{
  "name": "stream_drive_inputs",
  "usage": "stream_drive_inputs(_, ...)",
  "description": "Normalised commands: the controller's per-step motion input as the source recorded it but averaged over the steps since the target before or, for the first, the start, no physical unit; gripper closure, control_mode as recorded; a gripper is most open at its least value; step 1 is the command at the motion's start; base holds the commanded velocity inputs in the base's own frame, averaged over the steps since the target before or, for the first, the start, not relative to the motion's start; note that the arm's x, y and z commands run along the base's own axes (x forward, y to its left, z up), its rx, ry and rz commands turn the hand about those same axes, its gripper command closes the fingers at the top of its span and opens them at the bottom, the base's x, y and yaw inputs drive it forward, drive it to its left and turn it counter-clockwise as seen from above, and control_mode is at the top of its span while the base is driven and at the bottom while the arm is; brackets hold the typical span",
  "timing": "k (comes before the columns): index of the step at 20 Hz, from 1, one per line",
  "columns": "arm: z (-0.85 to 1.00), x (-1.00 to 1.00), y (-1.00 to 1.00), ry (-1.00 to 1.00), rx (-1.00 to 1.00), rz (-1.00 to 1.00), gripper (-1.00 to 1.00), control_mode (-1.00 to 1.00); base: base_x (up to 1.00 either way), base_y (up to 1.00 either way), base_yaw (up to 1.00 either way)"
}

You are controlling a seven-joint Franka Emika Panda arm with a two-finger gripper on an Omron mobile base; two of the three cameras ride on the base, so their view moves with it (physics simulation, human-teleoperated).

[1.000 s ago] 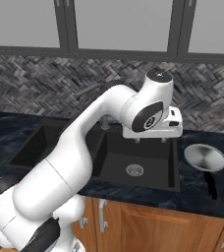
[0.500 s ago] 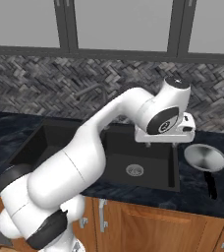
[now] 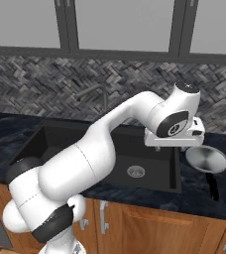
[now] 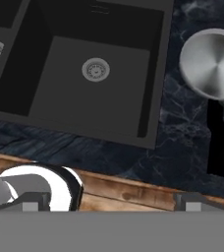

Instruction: Pick the pan and sponge and place them into the sink. Then turn on the water.

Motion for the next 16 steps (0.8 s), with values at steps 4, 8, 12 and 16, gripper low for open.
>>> stream_drive_inputs(4, -0.20, 0.07, -0.26, 0.05, 0.00, 0.00, -1.00, -1.00, 0.00, 0.00, 0.00)
stream_drive_inputs(8, -0.20, 0.07, -0.25, 0.03, -0.01, 0.00, -1.00, -1.00, 0.00, 0.00, 0.00)
stream_drive_inputs(12, -0.16, 0.01, -0.26, 0.00, -0.02, 0.00, -1.00, -1.00, 0.00, 0.00, 0.00)
stream_drive_inputs(16, -0.18, 0.00, -0.27, 0.00, -0.02, 0.00, -1.00, -1.00, 0.00, 0.00, 0.00)
